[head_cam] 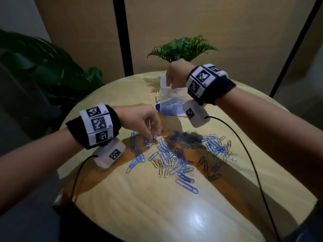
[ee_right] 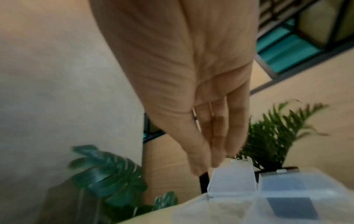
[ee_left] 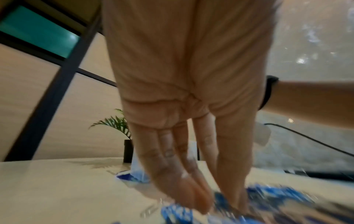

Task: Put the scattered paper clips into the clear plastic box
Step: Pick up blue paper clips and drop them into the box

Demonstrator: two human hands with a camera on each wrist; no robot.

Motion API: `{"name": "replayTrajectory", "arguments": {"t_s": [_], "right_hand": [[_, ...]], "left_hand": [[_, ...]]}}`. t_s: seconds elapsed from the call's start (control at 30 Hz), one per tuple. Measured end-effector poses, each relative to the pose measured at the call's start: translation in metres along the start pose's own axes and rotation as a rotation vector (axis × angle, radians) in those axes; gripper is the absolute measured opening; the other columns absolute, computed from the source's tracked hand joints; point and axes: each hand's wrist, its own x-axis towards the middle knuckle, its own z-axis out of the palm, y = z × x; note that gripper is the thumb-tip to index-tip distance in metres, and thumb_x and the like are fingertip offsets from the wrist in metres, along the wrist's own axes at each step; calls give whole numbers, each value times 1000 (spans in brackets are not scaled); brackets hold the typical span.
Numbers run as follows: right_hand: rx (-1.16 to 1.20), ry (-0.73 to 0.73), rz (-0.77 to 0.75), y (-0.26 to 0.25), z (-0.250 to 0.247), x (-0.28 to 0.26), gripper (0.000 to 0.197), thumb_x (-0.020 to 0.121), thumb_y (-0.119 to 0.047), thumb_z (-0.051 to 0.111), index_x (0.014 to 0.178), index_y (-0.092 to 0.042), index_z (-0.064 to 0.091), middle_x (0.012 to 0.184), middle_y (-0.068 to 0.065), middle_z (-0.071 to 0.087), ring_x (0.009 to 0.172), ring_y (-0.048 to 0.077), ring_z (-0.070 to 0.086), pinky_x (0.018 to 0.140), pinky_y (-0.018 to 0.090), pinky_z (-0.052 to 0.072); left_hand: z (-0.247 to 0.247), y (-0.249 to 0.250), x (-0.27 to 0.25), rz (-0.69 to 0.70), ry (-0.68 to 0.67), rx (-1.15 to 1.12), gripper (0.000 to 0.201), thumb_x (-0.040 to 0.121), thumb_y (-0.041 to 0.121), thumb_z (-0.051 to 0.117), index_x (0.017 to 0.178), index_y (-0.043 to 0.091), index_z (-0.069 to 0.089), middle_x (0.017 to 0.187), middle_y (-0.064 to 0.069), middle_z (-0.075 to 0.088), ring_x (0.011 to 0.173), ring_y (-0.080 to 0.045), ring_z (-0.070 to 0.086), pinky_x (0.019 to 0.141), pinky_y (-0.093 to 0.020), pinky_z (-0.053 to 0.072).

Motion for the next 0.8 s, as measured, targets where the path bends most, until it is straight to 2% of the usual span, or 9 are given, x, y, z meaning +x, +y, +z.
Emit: {"name": "replayTrajectory", "arguments": {"t_s": [0.07, 0.13, 0.2, 0.27, 0.4, 0.47, 0.53, 0.7, 0.8], "right_hand": [[20, -38, -185, 2, 0, -29, 17, 81, -6, 64, 92, -10, 75, 91, 8, 75, 87, 25, 70, 81, 35, 57], [78, -201, -408, 5, 8, -71, 15, 78, -7, 70, 84, -19, 76, 79, 1, 75, 74, 18, 70, 73, 27, 55], [181, -367, -544, 4, 20, -110, 15, 76, -9, 74, 85, -20, 77, 82, -1, 75, 71, 8, 68, 67, 11, 48], [240, -387, -604, 6, 36, -128, 19, 77, -9, 75, 90, -22, 77, 90, -4, 73, 75, 2, 64, 65, 1, 38], [198, -323, -604, 7, 59, -138, 21, 70, -20, 78, 88, -31, 76, 91, -10, 70, 75, 3, 59, 65, 13, 40], [153, -285, -547, 9, 63, -139, 17, 68, -28, 78, 84, -33, 76, 88, -11, 69, 73, 2, 57, 65, 25, 46], [125, -270, -504, 12, 64, -140, 15, 68, -31, 77, 83, -33, 75, 85, -12, 67, 70, 2, 56, 66, 29, 47], [191, -244, -402, 27, 68, -147, 10, 73, -23, 74, 82, -27, 74, 77, -9, 72, 60, -8, 57, 61, 5, 39], [302, -214, -312, 40, 68, -147, 10, 77, -15, 71, 78, -24, 70, 73, -9, 71, 60, -10, 58, 63, 6, 40]], "left_hand": [[13, 5, -3, 65, -24, 23, 31, 72, 3, 78, 102, 11, 72, 84, -7, 69, 71, -14, 61, 58, -8, 44], [23, 5, -5, 119, -22, 55, 38, 69, 5, 81, 105, 13, 72, 85, -10, 69, 69, -15, 60, 56, -5, 40], [31, 1, -5, 166, -3, 78, 41, 65, 12, 84, 105, 15, 73, 79, -7, 66, 68, -14, 60, 59, -6, 39], [37, -2, -5, 208, 45, 114, 39, 64, 19, 86, 102, 16, 74, 72, 1, 62, 66, -13, 59, 62, -9, 40], [47, 3, -2, 246, 145, 202, 25, 66, 24, 84, 89, 17, 78, 72, 3, 65, 64, -10, 59, 67, -26, 50], [48, 7, -2, 228, 145, 221, 17, 67, 21, 82, 83, 17, 77, 76, 0, 69, 66, -11, 62, 69, -31, 52], [47, 11, -2, 217, 134, 253, 13, 69, 21, 81, 79, 17, 75, 77, 0, 70, 67, -11, 63, 69, -30, 52], [46, 12, -1, 221, 133, 277, 9, 75, 19, 76, 80, 13, 71, 77, -3, 68, 67, -12, 59, 68, -27, 48], [44, 9, -1, 207, 161, 248, 5, 78, 14, 73, 82, 10, 72, 77, -6, 71, 65, -9, 60, 66, -21, 45]]}}
